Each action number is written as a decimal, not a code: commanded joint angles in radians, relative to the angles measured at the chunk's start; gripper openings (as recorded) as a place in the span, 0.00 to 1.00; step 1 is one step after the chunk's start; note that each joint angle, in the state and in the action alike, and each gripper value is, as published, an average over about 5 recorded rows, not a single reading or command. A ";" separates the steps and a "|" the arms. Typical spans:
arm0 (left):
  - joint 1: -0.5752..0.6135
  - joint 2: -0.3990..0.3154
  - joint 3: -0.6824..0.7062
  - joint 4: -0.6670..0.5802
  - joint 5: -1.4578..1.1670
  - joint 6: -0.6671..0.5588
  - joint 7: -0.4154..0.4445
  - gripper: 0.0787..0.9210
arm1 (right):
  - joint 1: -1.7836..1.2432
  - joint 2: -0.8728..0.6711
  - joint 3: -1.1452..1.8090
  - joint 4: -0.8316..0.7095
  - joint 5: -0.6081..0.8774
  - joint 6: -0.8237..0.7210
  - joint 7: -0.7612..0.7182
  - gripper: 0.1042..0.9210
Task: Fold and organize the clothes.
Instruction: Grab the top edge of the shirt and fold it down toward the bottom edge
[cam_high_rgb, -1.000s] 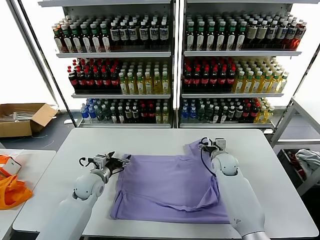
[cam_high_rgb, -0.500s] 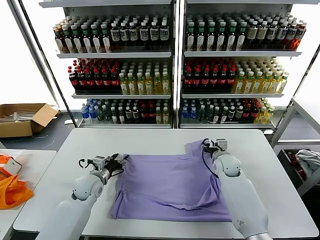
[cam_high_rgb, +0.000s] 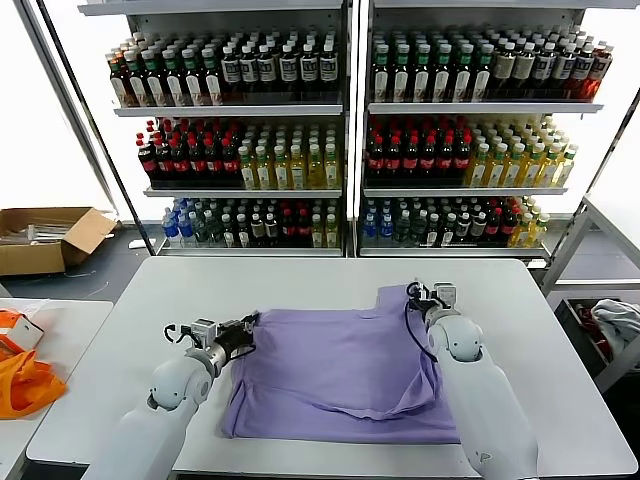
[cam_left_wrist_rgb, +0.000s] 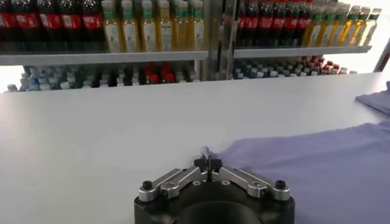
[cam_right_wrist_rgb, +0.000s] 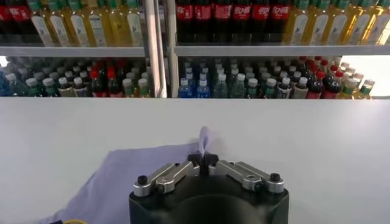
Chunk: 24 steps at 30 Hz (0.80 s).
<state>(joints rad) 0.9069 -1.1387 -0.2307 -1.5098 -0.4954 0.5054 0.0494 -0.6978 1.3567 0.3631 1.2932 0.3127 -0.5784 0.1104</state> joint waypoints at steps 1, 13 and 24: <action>0.010 -0.002 -0.006 -0.011 -0.004 -0.034 0.006 0.01 | -0.024 0.001 0.017 0.078 0.025 0.000 0.030 0.00; 0.081 0.006 -0.070 -0.161 -0.005 -0.093 -0.030 0.01 | -0.160 -0.012 0.060 0.387 0.089 0.009 0.090 0.00; 0.226 0.034 -0.124 -0.329 -0.004 -0.100 -0.020 0.01 | -0.427 -0.015 0.100 0.656 0.090 0.006 0.125 0.00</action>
<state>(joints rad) 1.0502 -1.1122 -0.3309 -1.7286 -0.4984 0.4162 0.0335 -0.9299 1.3421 0.4421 1.7156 0.3889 -0.5727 0.2125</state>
